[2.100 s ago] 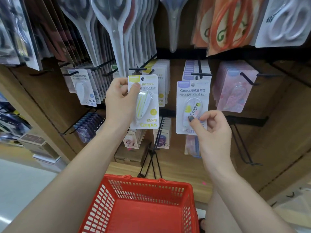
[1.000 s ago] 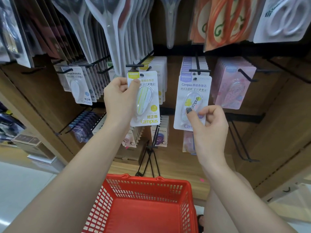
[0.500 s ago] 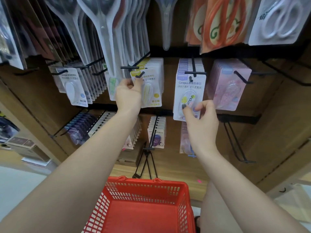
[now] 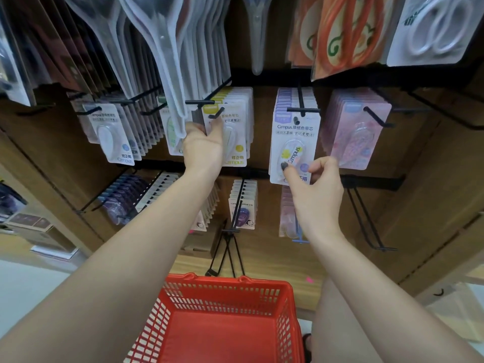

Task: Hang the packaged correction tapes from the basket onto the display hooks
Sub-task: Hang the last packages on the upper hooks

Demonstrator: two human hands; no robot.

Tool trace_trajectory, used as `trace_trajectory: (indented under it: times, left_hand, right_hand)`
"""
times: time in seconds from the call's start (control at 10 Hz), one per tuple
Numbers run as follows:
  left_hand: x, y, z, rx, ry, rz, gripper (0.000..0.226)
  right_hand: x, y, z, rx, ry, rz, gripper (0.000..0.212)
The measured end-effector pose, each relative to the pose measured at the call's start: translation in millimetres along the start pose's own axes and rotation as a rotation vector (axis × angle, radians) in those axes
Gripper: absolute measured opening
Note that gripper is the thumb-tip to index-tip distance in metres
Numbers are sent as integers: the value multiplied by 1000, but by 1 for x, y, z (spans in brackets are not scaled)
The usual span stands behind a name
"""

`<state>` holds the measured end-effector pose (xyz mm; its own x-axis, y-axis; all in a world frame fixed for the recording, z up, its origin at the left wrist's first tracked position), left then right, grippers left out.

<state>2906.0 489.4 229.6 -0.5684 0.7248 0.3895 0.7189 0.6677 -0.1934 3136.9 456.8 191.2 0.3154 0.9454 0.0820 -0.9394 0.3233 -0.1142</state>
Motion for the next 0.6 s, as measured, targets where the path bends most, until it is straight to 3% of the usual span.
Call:
trace_trajectory:
  times: [0.4, 0.6]
  left_hand:
    - [14, 2, -8, 9, -12, -14, 35]
    - [-8, -13, -9, 82, 34, 116, 34]
  right_hand:
    - [2, 2, 1, -2, 0, 23, 34]
    - [-5, -12, 3, -60, -59, 20, 32]
Point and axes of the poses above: each hand's wrist, its own x-axis towards the middle knuckle, its own y-axis out of the palm, z = x × y, the point moved 4 cm from there along x, towards the middle knuckle, and after that the axes turned 14 degrees about y, right-handed, at the moved point
